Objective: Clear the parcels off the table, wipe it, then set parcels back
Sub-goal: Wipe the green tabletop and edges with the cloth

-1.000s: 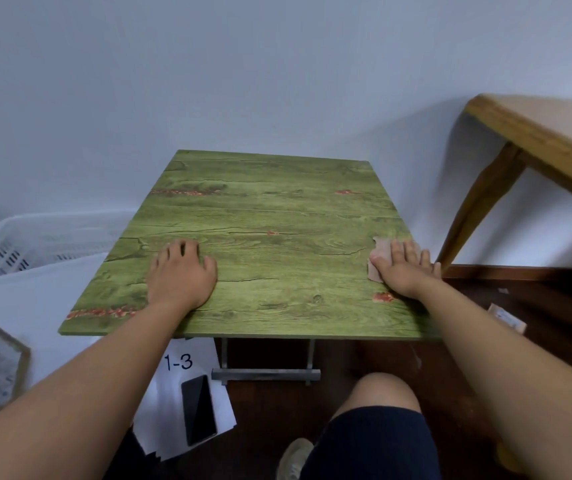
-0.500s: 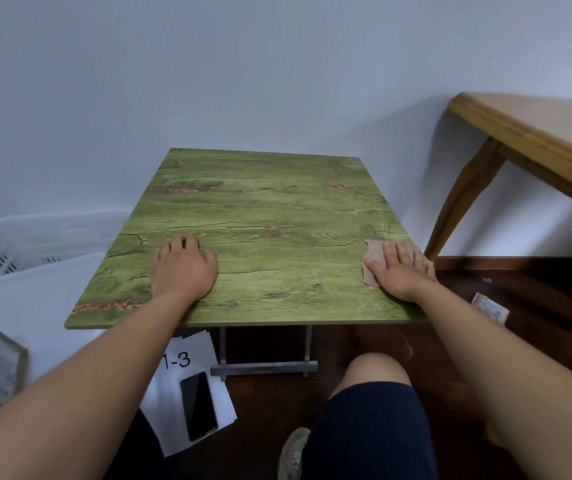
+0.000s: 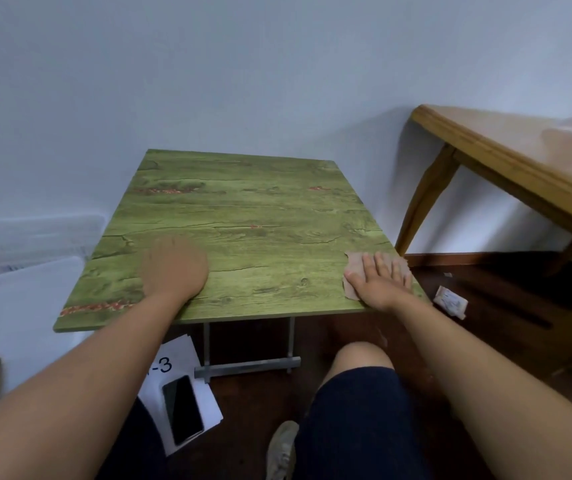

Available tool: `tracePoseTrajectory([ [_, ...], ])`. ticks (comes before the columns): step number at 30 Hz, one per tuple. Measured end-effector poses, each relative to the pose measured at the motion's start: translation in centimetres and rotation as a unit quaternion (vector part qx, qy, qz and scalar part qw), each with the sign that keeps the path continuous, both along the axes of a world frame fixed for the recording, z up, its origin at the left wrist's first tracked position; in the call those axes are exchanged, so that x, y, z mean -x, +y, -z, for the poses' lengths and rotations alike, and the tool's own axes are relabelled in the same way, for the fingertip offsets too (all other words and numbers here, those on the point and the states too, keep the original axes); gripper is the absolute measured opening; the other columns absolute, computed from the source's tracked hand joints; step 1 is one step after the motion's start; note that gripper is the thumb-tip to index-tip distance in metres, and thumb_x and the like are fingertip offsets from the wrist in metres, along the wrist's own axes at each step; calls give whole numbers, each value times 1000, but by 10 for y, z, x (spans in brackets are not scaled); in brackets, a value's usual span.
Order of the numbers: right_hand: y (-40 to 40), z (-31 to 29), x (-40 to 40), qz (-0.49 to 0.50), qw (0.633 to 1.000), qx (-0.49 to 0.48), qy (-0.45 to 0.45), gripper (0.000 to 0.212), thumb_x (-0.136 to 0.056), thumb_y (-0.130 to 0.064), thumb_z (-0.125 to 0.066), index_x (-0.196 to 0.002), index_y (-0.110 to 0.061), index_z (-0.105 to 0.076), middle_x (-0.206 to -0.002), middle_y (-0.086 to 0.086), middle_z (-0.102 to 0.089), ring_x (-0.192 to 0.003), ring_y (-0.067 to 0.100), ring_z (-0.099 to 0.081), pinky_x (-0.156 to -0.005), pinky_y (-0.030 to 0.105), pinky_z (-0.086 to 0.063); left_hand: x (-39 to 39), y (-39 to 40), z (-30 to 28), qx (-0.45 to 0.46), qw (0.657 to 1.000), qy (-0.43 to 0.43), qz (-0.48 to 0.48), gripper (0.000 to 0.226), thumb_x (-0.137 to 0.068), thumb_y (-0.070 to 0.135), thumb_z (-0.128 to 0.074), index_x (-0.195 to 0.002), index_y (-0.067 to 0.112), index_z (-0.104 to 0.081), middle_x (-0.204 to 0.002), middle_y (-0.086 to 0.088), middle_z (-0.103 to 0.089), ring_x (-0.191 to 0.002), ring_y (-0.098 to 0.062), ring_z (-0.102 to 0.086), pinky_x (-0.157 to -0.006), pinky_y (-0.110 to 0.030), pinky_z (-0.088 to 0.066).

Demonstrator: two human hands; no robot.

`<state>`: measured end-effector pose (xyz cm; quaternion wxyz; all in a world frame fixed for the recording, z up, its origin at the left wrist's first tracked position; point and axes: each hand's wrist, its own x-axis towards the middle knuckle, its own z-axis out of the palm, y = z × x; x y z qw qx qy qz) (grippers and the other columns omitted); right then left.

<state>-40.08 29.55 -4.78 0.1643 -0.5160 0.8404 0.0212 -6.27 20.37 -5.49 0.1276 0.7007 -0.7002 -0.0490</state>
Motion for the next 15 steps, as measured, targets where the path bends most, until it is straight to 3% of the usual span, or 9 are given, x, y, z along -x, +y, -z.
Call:
tracePoseTrajectory([
  [15,-12,-5,-84,-51,999,-2,-5,77,-97,-67,-15,-157,-28,11,-162,-3,23,-149,32,20,-119,53,12,1,-7,1,-24,1000,-3,7,60,-98,36,-22,-147,4,-32,-156,-18,-29,-145,-34,-21,-119,-48,-17],
])
